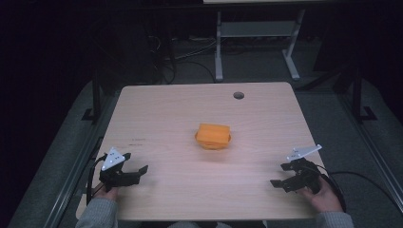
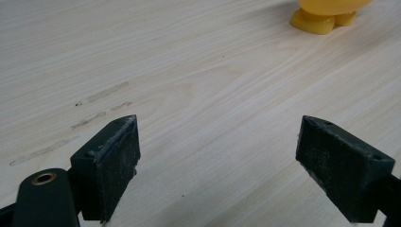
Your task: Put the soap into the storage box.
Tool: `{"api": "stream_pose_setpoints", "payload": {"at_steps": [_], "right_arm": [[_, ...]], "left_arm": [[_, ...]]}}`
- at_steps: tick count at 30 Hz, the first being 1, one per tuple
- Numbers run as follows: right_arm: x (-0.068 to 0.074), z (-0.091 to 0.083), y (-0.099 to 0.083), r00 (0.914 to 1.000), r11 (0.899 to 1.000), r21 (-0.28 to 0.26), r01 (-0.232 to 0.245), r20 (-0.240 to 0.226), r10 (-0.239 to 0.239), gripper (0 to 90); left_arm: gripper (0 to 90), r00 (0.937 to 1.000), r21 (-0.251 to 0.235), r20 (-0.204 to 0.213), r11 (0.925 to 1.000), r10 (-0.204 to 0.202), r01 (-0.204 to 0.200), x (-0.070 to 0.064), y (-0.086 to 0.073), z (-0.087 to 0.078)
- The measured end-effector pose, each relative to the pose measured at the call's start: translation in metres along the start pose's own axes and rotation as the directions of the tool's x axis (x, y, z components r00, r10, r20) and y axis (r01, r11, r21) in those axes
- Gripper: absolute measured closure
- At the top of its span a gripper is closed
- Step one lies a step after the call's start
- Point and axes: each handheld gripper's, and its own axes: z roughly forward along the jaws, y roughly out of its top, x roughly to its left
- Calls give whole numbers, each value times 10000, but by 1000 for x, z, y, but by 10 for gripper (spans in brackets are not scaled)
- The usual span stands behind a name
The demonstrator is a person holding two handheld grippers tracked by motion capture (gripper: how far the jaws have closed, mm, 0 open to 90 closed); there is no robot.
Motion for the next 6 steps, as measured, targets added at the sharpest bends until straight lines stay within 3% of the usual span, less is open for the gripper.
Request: {"api": "stream_pose_setpoints", "payload": {"at_steps": [6], "right_arm": [[5, -2, -1, 10000, 9999, -159, 5, 2, -5, 155]], "left_arm": [[136, 10000, -60, -11, 10000, -18, 18, 0, 1, -1]]}}
